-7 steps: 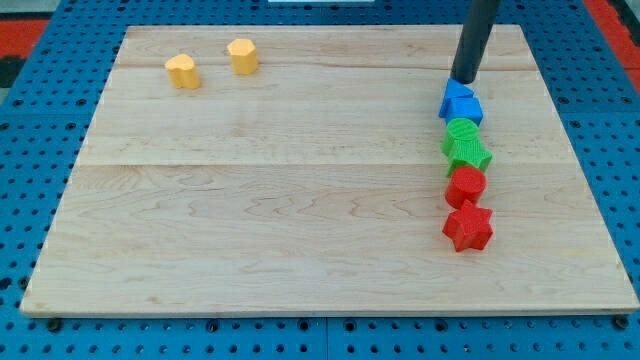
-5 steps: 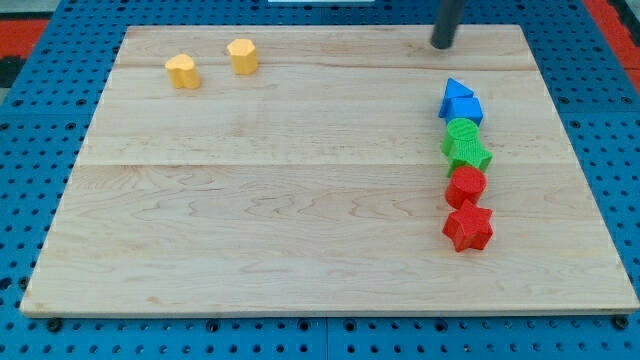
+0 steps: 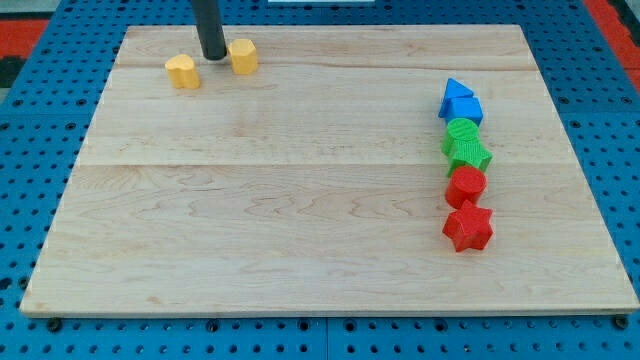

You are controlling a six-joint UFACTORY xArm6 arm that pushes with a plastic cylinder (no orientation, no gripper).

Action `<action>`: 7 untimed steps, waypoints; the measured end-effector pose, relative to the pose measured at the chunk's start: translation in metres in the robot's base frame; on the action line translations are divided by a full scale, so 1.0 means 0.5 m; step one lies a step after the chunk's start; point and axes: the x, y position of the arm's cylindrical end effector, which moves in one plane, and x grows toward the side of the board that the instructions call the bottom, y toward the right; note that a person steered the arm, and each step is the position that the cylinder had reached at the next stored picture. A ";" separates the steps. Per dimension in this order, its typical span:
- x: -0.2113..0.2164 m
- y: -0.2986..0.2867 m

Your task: Push the yellow hexagon to the line of blocks

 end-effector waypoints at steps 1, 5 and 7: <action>0.018 0.104; -0.074 0.180; -0.033 0.342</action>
